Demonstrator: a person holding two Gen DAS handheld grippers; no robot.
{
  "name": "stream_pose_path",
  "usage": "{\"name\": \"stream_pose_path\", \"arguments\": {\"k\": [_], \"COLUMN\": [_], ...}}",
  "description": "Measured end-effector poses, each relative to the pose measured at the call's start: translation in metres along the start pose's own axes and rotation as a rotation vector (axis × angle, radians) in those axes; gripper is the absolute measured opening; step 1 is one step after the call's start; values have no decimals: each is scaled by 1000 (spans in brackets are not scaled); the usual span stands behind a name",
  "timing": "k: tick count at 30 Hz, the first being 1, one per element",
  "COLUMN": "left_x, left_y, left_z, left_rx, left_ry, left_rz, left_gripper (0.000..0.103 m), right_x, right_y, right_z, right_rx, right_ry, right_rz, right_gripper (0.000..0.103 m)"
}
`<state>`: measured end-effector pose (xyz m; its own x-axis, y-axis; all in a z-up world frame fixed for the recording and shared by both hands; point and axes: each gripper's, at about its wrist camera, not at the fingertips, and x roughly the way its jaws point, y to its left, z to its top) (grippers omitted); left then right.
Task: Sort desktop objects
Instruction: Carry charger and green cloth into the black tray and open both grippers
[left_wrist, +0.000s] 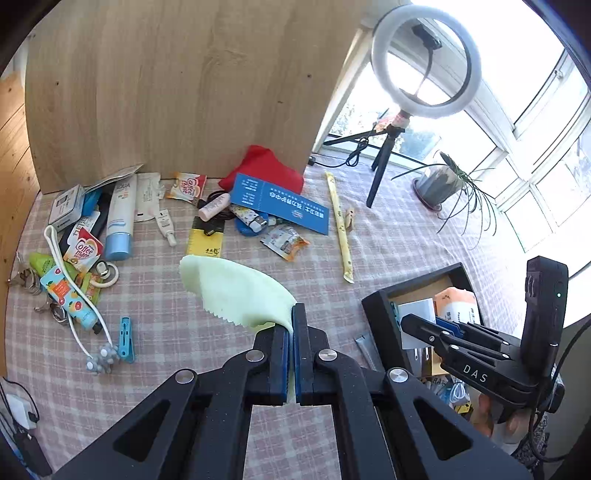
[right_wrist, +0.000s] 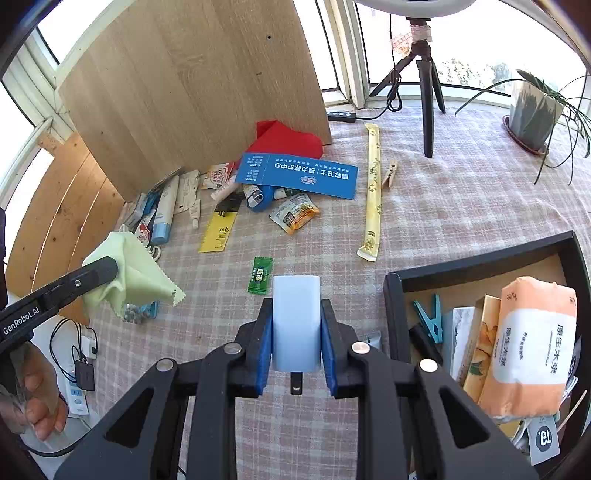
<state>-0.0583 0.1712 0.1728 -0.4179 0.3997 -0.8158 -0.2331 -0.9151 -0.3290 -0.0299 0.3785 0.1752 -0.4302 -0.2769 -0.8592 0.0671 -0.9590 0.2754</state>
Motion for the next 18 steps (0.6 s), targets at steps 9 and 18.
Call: {"name": "stream_pose_path", "arguments": {"k": [9, 18], "left_x": [8, 15], "left_y": [-132, -254], "left_z": [-35, -66], "left_rx": [233, 397], "left_ry": [67, 116], "left_rz": [-173, -316], "left_gripper": [1, 1], "right_x": [-68, -117], "right_y": [-100, -198], "right_z": [-58, -114], "right_rx": [170, 360], "right_ry": [-60, -101], "right_rz": [-94, -229], "right_gripper": [23, 23]}}
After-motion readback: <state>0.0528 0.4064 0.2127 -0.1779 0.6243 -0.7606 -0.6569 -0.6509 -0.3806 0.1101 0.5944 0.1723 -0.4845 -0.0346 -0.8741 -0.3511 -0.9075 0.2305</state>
